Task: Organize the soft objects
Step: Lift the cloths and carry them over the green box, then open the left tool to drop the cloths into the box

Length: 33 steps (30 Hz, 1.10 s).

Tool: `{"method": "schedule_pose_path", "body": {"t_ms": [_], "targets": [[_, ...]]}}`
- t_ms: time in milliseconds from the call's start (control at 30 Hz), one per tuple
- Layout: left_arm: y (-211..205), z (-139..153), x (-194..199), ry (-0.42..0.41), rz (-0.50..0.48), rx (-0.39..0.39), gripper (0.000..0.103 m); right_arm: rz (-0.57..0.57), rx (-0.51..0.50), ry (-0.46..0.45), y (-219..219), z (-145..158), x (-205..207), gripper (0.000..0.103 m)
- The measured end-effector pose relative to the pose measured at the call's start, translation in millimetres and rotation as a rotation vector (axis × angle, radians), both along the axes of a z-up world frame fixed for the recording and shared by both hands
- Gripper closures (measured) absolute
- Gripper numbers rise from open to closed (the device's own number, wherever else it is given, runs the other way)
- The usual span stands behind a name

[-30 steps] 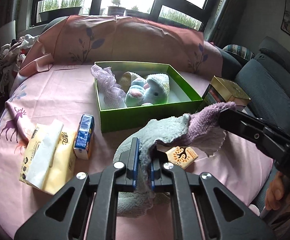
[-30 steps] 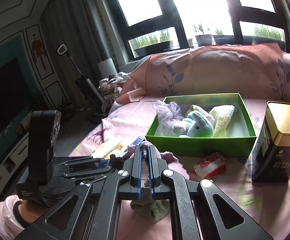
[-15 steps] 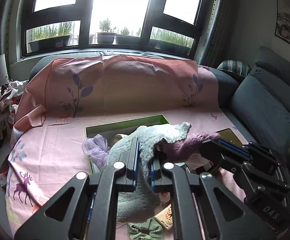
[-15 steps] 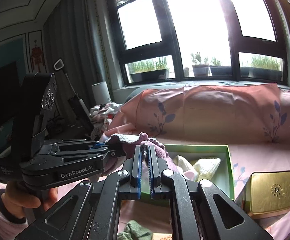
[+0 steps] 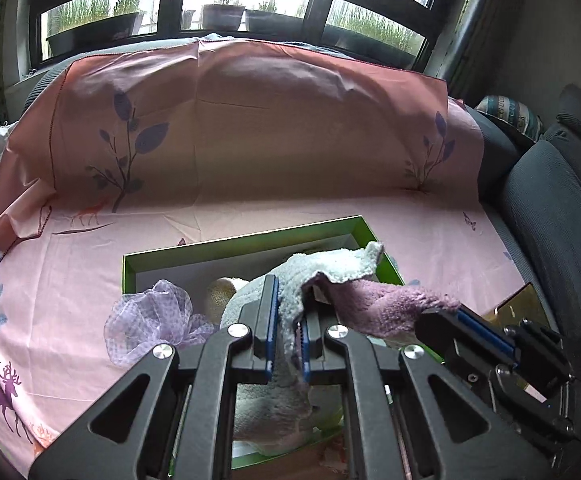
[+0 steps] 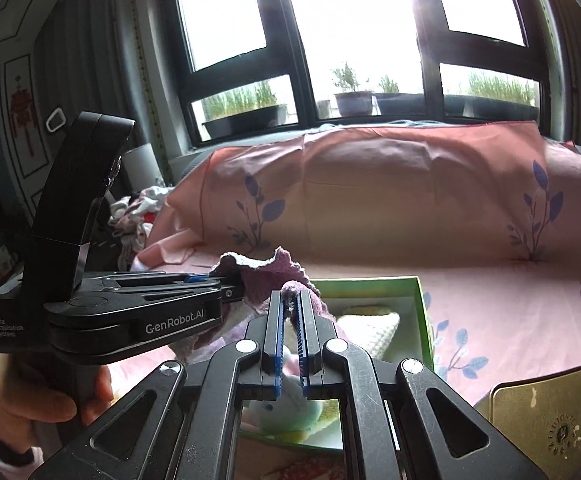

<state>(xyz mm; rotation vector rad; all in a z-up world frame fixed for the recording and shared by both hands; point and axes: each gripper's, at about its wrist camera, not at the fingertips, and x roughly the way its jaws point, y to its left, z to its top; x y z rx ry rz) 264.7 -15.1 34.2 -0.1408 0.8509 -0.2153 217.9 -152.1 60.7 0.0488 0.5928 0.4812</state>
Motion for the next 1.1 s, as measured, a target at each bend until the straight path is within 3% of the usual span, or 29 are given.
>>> {"method": "schedule_pose_path", "body": {"t_ms": [267,333,367,400,433,467,500,533,633,833,867,933,967,1100], "targets": [[0,-40,22,0.099,0.012,0.036,0.095,-0.004,-0.061,0.094,9,-38,14,0.096],[2,-43,22,0.109,0.019,0.045,0.091,-0.012,-0.094,0.094,14,-41,14,0.096],[4,-45,21,0.115,0.022,0.045,0.087,-0.014,-0.102,0.098,15,-42,13,0.096],[6,-47,21,0.124,0.026,0.040,0.072,-0.014,-0.106,0.108,15,-44,14,0.096],[9,-48,20,0.131,0.031,0.038,0.050,-0.018,-0.111,0.117,15,-46,13,0.096],[11,-47,17,0.129,0.038,0.040,0.040,-0.025,-0.121,0.121,15,-47,11,0.095],[12,-46,15,0.122,0.042,0.044,0.032,-0.032,-0.133,0.124,15,-48,10,0.090],[14,-45,12,0.118,0.042,0.045,0.032,-0.036,-0.142,0.127,14,-49,8,0.085],[17,-39,4,0.116,0.046,0.031,0.026,-0.034,-0.120,0.127,10,-50,-1,0.043],[22,-21,-26,0.077,0.041,0.019,0.001,-0.044,-0.094,0.104,4,-37,-27,0.040],[23,-19,-32,0.070,0.037,0.012,0.001,-0.043,-0.091,0.099,4,-34,-32,0.038],[25,-13,-44,0.061,0.031,0.004,0.001,-0.038,-0.087,0.087,4,-28,-43,0.021],[26,-11,-50,0.059,0.033,0.005,0.001,-0.039,-0.086,0.078,4,-25,-50,0.018],[30,-1,-77,0.040,0.038,0.002,0.001,-0.054,-0.089,0.062,2,-13,-71,0.017]]}}
